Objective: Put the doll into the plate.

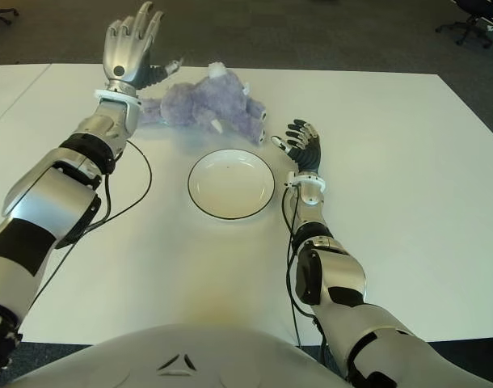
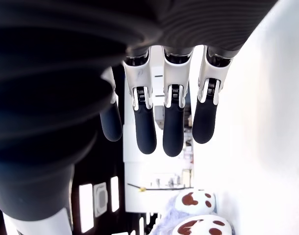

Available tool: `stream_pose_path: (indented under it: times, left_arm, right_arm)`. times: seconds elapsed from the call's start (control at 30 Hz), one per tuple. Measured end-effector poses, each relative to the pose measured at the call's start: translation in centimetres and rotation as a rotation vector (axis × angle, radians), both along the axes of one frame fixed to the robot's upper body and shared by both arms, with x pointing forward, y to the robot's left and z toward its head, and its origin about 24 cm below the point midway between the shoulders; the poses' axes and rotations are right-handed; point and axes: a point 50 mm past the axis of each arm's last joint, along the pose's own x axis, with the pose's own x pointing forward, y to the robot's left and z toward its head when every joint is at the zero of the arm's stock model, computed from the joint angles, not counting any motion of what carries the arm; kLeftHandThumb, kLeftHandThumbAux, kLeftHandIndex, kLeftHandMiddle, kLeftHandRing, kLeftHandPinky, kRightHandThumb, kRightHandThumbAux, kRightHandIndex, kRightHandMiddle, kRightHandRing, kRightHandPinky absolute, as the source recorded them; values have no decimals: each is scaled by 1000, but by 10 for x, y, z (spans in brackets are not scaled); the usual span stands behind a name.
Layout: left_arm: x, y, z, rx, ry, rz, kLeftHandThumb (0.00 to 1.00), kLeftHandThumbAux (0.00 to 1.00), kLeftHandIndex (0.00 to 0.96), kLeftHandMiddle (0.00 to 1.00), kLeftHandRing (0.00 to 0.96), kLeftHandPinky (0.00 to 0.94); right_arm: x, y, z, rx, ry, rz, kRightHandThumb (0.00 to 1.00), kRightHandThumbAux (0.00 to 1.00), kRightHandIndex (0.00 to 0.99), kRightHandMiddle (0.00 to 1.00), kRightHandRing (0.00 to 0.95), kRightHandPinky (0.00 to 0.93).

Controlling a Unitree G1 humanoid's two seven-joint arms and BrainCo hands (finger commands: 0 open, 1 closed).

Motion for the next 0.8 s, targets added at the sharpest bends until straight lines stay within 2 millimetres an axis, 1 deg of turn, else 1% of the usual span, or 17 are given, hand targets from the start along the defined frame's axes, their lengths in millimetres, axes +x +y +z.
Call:
stream_pose_path:
  times: [0.07,0.17,0.3,0.43,0.5,0.63,0.7,0.73,0.8]
  left_arm:
    - [1,0,4,-7,-11,5,255,78,0,0,0,0]
    - [2,0,10,-7,-26,16,245,67,0,0,0,0]
    - [4,0,15,-5,-37,29,239,62,0,0,0,0]
    - [4,2,16,-1,-38,45,244,56,0,0,0,0]
    - [4,3,15,1,-37,53,222,56,0,0,0,0]
    - [4,5,14,8,-29,74,215,57,0,0,0,0]
    - [5,5,14,13,-18,84,217,57,0,0,0,0]
    - [5,5,14,14,-11,89,240,57,0,0,0,0]
    - [6,4,14,17,12,93,247,57,0,0,0,0]
  right_arm:
    - [0,0,0,0,0,0,0,850,241,309,311,307]
    - [0,0,0,0,0,0,0,852,241,305,306,301]
    - [0,0,0,1,0,0,0,859,241,304,309,321]
    - [0,0,0,1,0,0,0,854,246,311,317,315]
    - [0,0,0,1,0,0,0,849,244,309,311,302]
    - [0,0,0,1,0,0,0,841,240,305,303,289]
    - [0,0,0,1,0,0,0,839,240,306,303,290]
    - [0,0,0,1,0,0,0,838,240,305,299,289]
    - [0,0,0,1,0,0,0,838,240,305,298,288]
